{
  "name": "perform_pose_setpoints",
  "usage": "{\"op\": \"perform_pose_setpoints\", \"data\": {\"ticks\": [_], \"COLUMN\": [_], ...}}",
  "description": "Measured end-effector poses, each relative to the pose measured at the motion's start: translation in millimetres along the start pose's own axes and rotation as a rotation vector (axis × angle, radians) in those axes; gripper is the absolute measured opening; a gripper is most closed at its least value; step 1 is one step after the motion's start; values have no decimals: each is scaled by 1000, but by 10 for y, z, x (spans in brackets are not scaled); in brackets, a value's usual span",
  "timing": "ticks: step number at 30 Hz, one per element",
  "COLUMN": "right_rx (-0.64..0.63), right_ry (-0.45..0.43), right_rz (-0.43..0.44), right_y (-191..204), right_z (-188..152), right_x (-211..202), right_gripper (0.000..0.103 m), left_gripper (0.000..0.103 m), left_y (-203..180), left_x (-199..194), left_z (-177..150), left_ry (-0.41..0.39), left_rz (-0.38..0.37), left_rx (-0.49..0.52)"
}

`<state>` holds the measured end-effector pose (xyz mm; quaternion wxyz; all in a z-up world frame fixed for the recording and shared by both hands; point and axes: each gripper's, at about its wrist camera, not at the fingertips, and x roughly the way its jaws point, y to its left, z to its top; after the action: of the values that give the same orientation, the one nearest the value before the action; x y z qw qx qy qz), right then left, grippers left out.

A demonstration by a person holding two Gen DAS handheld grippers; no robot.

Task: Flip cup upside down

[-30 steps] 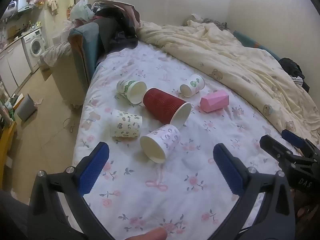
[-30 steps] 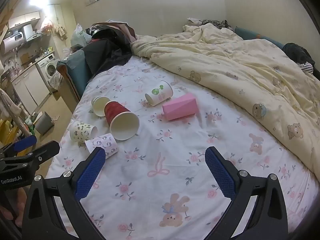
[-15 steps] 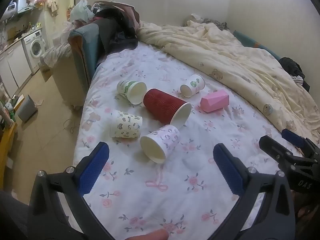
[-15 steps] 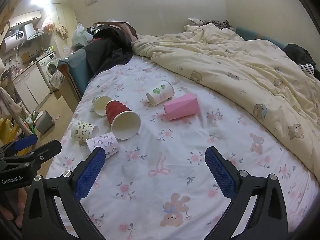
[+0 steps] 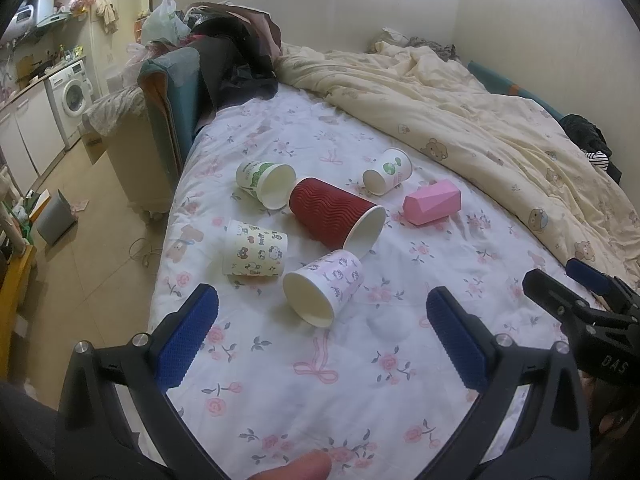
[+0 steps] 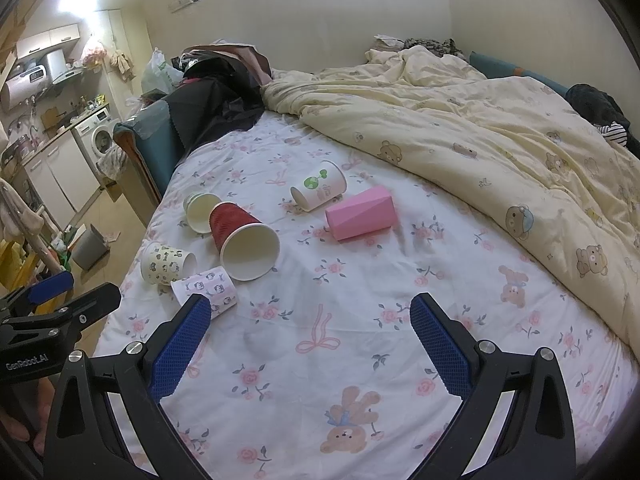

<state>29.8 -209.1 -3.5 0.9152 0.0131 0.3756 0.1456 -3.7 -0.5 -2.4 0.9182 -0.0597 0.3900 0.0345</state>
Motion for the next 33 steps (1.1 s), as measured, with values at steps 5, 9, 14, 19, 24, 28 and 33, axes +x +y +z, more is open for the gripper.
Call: {"op": "perform_pose_setpoints", "data": {"ticks": [5, 9, 14, 19, 24, 28, 33], "right_rx": [1, 5, 3, 3, 4, 4, 5], "right_ry": [1, 3, 4, 4, 5, 5, 7], "right_rz": [1, 1, 0, -1, -1, 0, 1], "right_y": [-3, -6, -3, -4, -4, -3, -1], "right_z": [6, -18, -17, -23, -27, -16, -14], "right_x": [-2, 19, 19, 21, 24, 20, 18], "right_gripper": [102, 102, 102, 102, 102, 102, 102], "left_gripper": [103, 103, 103, 103, 103, 103, 103], "left_y": [0, 0, 2, 4, 6, 10, 14], "left_x": [1, 3, 4, 4, 6, 6, 2], "left_z": [0, 4, 5, 7, 8, 9, 16], "left_ry": [0, 2, 3, 2, 4, 3, 1], "left_rz": [-1, -2, -3, -3, -3, -3, -8], "left_rx": [1, 0, -1, 0, -2, -1, -6]}}
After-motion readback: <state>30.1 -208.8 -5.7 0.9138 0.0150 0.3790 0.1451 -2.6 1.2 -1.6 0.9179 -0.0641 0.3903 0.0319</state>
